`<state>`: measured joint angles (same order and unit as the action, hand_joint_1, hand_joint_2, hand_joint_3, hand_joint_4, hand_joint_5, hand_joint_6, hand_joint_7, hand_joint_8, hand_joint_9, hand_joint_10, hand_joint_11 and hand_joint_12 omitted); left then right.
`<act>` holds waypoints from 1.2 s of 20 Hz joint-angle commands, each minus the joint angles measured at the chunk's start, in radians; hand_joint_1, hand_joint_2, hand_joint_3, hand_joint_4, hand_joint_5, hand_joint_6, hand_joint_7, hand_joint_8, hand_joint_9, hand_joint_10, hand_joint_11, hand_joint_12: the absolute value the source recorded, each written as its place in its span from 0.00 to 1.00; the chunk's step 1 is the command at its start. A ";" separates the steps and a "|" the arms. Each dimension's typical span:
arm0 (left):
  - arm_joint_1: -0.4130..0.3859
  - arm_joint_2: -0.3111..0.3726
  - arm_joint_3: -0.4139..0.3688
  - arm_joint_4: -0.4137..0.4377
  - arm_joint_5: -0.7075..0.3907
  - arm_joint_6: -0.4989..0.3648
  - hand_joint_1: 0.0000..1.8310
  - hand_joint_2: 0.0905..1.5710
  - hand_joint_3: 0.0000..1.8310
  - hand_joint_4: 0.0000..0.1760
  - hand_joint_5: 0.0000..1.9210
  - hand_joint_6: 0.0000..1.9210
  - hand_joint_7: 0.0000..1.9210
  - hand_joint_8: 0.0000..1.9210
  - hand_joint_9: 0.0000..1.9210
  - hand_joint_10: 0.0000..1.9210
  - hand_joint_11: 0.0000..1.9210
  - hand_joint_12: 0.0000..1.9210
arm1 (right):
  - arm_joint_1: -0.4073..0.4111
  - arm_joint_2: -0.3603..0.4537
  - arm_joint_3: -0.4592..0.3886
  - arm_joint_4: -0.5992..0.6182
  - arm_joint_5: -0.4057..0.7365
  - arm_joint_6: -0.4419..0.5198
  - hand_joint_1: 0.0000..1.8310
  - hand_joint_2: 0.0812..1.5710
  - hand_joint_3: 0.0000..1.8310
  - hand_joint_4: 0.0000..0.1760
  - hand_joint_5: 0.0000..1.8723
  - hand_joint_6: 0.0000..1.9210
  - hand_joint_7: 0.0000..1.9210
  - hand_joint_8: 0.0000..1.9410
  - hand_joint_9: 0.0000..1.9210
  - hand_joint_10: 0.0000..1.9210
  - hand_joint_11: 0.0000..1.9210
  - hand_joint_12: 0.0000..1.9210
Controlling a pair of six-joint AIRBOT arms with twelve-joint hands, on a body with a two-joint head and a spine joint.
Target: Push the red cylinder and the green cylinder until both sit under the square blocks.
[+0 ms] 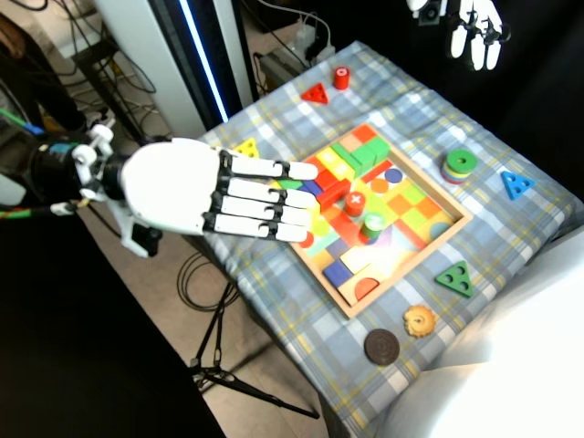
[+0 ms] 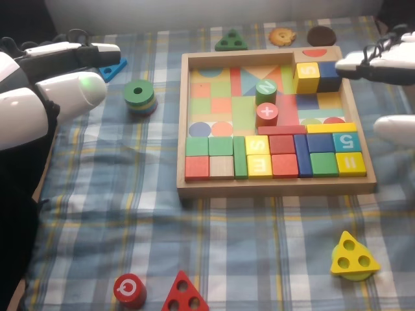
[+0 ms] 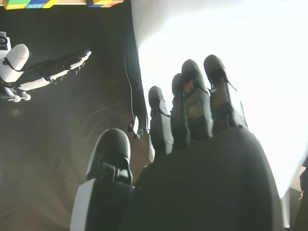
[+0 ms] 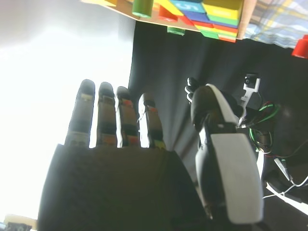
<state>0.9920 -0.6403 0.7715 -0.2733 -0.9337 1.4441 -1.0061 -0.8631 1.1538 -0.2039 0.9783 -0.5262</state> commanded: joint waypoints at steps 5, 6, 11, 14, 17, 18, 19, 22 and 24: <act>-0.009 -0.012 0.003 -0.003 -0.114 -0.005 0.00 0.85 0.00 0.68 0.20 0.00 0.16 0.00 0.10 0.00 0.00 0.11 | 0.127 -0.085 0.092 -0.094 0.062 0.137 0.00 0.83 0.00 0.13 0.18 0.00 0.20 0.00 0.19 0.00 0.11 0.19; -0.009 -0.013 0.004 -0.003 -0.111 -0.005 0.00 0.85 0.00 0.67 0.20 0.00 0.17 0.00 0.11 0.01 0.01 0.12 | 0.154 -0.106 0.117 -0.132 0.049 0.193 0.00 0.80 0.00 0.29 0.18 0.00 0.19 0.00 0.19 0.00 0.11 0.18; -0.009 -0.022 0.008 0.002 -0.103 -0.005 0.00 0.85 0.00 0.77 0.19 0.00 0.18 0.00 0.11 0.00 0.01 0.12 | 0.294 -0.204 0.224 -0.360 -0.101 0.339 0.00 0.80 0.00 0.33 0.20 0.00 0.14 0.00 0.10 0.00 0.01 0.16; -0.009 -0.025 0.010 0.004 -0.100 -0.005 0.02 0.86 0.00 0.78 0.16 0.00 0.17 0.00 0.11 0.00 0.00 0.12 | 0.321 -0.235 0.257 -0.439 -0.149 0.384 0.00 0.75 0.00 0.35 0.28 0.00 0.15 0.00 0.08 0.00 0.00 0.07; -0.009 -0.028 0.012 0.005 -0.091 -0.005 0.02 0.87 0.00 0.78 0.16 0.00 0.17 0.00 0.11 0.00 0.00 0.13 | 0.347 -0.251 0.270 -0.500 -0.194 0.389 0.00 0.76 0.00 0.73 0.29 0.00 0.12 0.00 0.04 0.00 0.00 0.00; -0.009 -0.028 0.012 0.005 -0.090 -0.006 0.02 0.87 0.00 0.77 0.16 0.00 0.18 0.00 0.12 0.00 0.01 0.14 | 0.352 -0.253 0.272 -0.511 -0.199 0.394 0.00 0.76 0.00 0.67 0.31 0.01 0.13 0.00 0.04 0.00 0.00 0.00; -0.009 -0.030 0.012 0.008 -0.089 -0.007 0.03 0.87 0.00 0.78 0.16 0.00 0.18 0.00 0.12 0.00 0.00 0.17 | 0.355 -0.256 0.275 -0.521 -0.205 0.397 0.00 0.76 0.00 0.65 0.33 0.01 0.14 0.00 0.04 0.00 0.00 0.00; -0.009 -0.032 0.013 0.011 -0.089 -0.009 0.04 0.87 0.00 0.78 0.16 0.00 0.18 0.00 0.13 0.00 0.00 0.17 | 0.356 -0.263 0.283 -0.525 -0.213 0.397 0.00 0.76 0.00 0.66 0.35 0.01 0.14 0.00 0.04 0.00 0.00 0.00; -0.009 -0.034 0.014 0.011 -0.088 -0.014 0.04 0.87 0.00 0.83 0.15 0.00 0.19 0.00 0.14 0.00 0.00 0.18 | 0.356 -0.269 0.289 -0.528 -0.222 0.397 0.00 0.76 0.00 0.71 0.34 0.00 0.11 0.00 0.04 0.00 0.00 0.00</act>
<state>0.9920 -0.6708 0.7792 -0.2676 -0.9047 1.4387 -0.6640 -1.1286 1.4441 -0.7780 0.6746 -0.1337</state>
